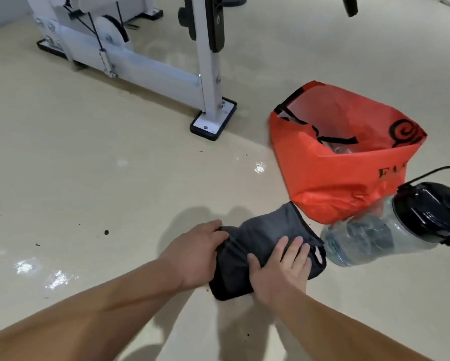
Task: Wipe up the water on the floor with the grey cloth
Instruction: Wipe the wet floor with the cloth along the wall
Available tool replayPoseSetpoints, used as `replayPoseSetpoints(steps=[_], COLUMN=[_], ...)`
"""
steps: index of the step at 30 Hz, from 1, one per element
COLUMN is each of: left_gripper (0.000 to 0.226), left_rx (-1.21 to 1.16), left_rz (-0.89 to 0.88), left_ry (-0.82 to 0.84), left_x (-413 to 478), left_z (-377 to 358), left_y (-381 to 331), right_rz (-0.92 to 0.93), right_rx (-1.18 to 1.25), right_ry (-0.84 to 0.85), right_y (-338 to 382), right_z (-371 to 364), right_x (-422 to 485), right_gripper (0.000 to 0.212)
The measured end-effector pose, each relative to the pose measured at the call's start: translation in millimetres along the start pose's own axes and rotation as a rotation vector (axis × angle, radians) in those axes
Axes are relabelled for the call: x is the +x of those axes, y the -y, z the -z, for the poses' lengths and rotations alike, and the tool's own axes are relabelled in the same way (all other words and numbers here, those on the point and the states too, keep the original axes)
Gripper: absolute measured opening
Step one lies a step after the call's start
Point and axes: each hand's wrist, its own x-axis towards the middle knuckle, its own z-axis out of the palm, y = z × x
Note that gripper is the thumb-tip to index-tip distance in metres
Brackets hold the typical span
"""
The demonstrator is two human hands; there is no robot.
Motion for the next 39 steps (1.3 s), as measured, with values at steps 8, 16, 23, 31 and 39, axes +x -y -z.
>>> replayPoseSetpoints(steps=[8, 16, 23, 31, 39], left_gripper=[0.065, 0.051, 0.051, 0.078, 0.084], left_rx=[-0.044, -0.095, -0.058, 0.4, 0.28], left_rz=[0.043, 0.301, 0.373, 0.382, 0.698], left_ry=[-0.05, -0.373, -0.342, -0.05, 0.049], left_x=[-21.4, -50.2, -64.9, -54.4, -72.9], left_z=[7.7, 24.1, 16.3, -40.1, -58.1], left_y=[30.9, 87.9, 103.8, 62.1, 59.5], right_rz=[0.067, 0.43, 1.431, 1.258, 1.064], right_rx=[0.092, -0.09, -0.541, -0.055, -0.01], right_ry=[0.175, 0.193, 0.333, -0.141, -0.081], right_y=[67.3, 144.5, 142.4, 79.4, 129.6], right_z=[-1.8, 4.6, -0.7, 39.9, 44.3], right_x=[13.1, 24.8, -29.4, 34.2, 17.8], right_gripper=[0.104, 0.104, 0.094, 0.035, 0.024])
